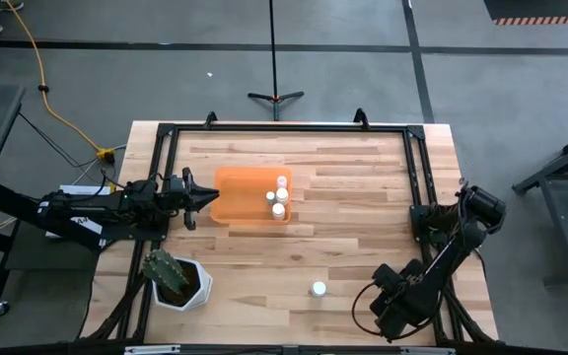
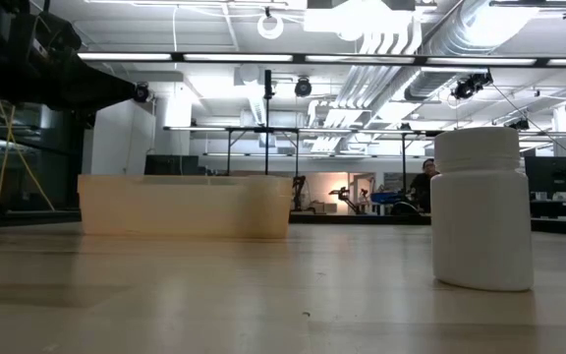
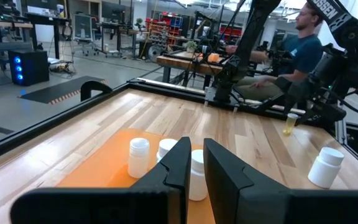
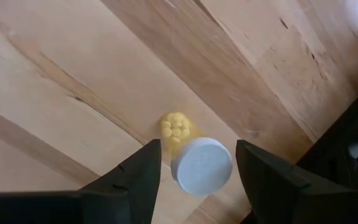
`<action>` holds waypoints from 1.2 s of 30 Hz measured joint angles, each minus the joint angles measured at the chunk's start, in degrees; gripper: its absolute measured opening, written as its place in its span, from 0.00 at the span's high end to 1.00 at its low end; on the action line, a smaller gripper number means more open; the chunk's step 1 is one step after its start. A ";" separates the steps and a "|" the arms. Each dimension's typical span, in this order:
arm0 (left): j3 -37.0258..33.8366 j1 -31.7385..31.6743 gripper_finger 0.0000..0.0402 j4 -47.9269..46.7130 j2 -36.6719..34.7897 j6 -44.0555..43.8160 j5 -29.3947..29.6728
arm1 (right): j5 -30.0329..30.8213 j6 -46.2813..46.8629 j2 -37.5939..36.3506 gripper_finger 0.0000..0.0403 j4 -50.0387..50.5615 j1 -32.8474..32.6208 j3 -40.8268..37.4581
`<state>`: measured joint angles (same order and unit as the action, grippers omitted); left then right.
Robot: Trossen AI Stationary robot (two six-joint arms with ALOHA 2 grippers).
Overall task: Pick and place pill bottles into a basket
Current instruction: Put the yellow pill bottle in the orange bin
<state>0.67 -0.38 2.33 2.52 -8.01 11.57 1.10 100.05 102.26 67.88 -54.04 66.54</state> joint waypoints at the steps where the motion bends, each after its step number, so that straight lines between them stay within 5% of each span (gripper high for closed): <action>1: 0.00 0.00 0.80 0.00 0.00 0.00 0.00 | -0.02 -0.02 0.00 0.52 0.00 0.00 0.00; 22: 0.01 0.01 0.80 0.00 0.00 0.00 -0.02 | -0.97 -0.18 0.00 0.70 0.63 1.85 0.02; 36: 0.02 0.00 0.80 0.00 0.00 0.00 -0.02 | 3.68 -13.25 0.00 0.71 0.72 12.52 0.15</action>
<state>0.69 -0.38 2.33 2.52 -8.01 11.55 4.79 86.80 102.26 68.60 -41.53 66.70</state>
